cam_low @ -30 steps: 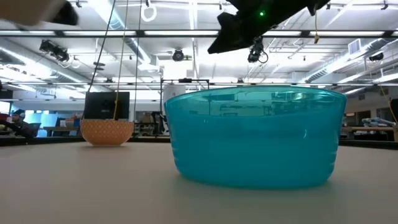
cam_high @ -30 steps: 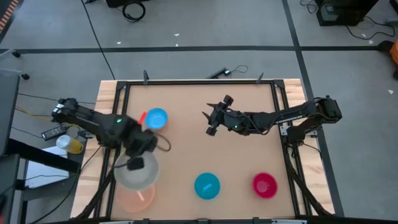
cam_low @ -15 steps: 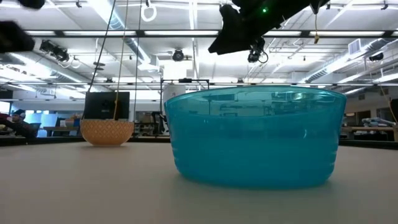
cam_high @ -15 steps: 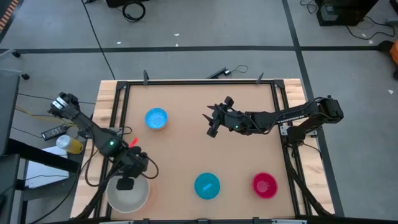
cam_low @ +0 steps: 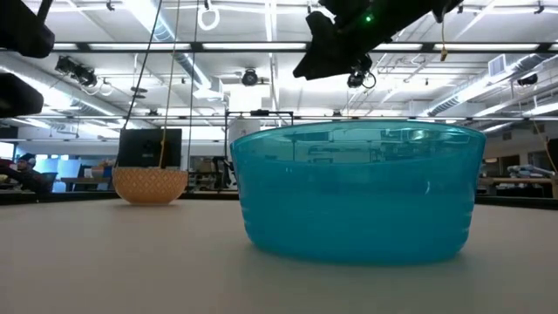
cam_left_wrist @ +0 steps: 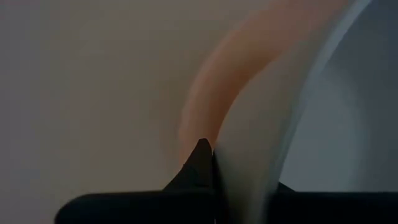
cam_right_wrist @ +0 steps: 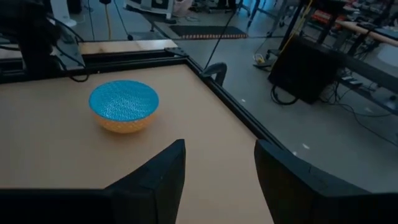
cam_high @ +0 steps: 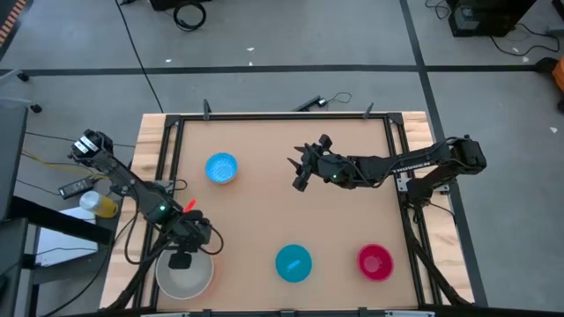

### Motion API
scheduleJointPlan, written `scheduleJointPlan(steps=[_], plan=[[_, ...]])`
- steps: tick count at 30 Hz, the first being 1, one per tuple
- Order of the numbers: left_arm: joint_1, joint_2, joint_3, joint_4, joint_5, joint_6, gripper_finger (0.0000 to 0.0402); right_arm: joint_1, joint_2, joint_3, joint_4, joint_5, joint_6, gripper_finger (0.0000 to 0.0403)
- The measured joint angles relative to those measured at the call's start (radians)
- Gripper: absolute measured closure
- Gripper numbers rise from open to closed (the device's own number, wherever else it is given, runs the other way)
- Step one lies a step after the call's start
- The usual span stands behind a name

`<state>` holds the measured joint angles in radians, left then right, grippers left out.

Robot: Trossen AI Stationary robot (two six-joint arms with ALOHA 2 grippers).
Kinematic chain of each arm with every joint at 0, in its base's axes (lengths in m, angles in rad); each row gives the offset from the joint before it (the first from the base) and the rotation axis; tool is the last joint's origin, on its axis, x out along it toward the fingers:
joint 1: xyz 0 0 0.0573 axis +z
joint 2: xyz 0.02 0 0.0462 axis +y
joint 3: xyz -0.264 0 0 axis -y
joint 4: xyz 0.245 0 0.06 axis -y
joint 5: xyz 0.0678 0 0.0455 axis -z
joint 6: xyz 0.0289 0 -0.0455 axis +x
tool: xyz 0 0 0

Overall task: Nest bowls inside each other
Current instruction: Stack the gray bowl on top of the orange bowl

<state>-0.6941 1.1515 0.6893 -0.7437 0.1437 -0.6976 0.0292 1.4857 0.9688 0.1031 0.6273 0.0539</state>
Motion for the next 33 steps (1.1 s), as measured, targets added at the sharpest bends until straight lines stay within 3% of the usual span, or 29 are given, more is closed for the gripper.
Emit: scheduleJointPlan(steps=[5, 11, 20, 27, 33], plan=[[0.0, 0.0, -0.012, 0.031, -0.051, -0.109, 0.0391, 0.0, 0.0, 0.0, -0.019, 0.0, -0.001, 0.0203], [0.001, 0.011, -0.012, 0.06, -0.061, -0.139, 0.0336, -0.005, 0.0, 0.0, -0.03, 0.0, -0.002, 0.0203], [0.002, 0.042, -0.006, 0.055, 0.028, -0.183, 0.0256, -0.006, 0.0, 0.0, -0.031, 0.0, -0.002, 0.0203], [0.007, 0.038, 0.106, -0.153, 0.077, -0.214, 0.0221, -0.015, 0.0, 0.0, -0.08, -0.008, 0.063, 0.0203], [0.008, 0.038, 0.157, -0.274, 0.007, -0.243, 0.0207, -0.044, 0.001, 0.0, -0.131, -0.047, 0.108, 0.0203]])
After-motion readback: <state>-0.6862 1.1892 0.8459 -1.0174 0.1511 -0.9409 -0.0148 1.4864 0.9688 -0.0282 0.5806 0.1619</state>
